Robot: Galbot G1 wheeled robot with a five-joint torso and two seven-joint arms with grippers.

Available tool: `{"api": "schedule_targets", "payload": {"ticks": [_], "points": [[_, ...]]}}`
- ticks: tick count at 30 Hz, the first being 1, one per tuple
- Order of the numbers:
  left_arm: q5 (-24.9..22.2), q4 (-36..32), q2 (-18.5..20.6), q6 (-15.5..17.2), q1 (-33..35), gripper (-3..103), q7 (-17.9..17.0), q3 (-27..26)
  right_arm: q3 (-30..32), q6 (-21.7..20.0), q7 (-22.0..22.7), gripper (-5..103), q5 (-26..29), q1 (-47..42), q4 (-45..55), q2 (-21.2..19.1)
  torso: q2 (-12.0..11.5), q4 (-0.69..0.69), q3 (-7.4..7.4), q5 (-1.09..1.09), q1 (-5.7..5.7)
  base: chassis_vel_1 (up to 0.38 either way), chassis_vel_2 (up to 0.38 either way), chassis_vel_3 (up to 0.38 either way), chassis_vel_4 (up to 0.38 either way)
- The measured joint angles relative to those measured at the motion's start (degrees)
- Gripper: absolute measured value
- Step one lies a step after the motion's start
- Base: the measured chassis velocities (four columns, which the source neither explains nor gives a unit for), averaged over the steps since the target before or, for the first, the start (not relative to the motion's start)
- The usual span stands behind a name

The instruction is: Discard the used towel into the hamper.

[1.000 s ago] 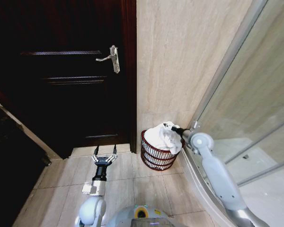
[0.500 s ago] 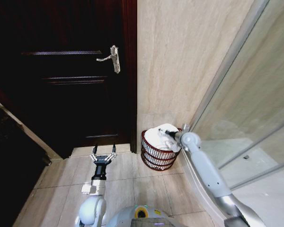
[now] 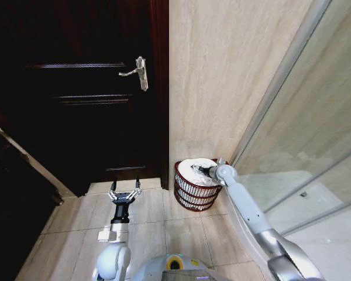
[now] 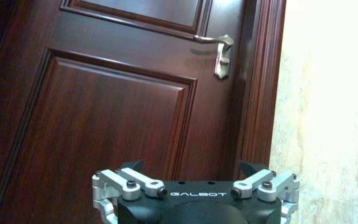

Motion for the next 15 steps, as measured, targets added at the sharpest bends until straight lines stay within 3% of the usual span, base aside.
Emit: {"api": "schedule_targets", "payload": {"ticks": [15], "points": [[-1.3,0.3,1.0,0.2,-1.2,100,0.2,0.4,0.0,0.0,4.5,100,1.8,-3.5,2.0,3.1,0.0,0.02,0.02,0.02,0.01,0.000,0.000,0.000,0.000]]}}
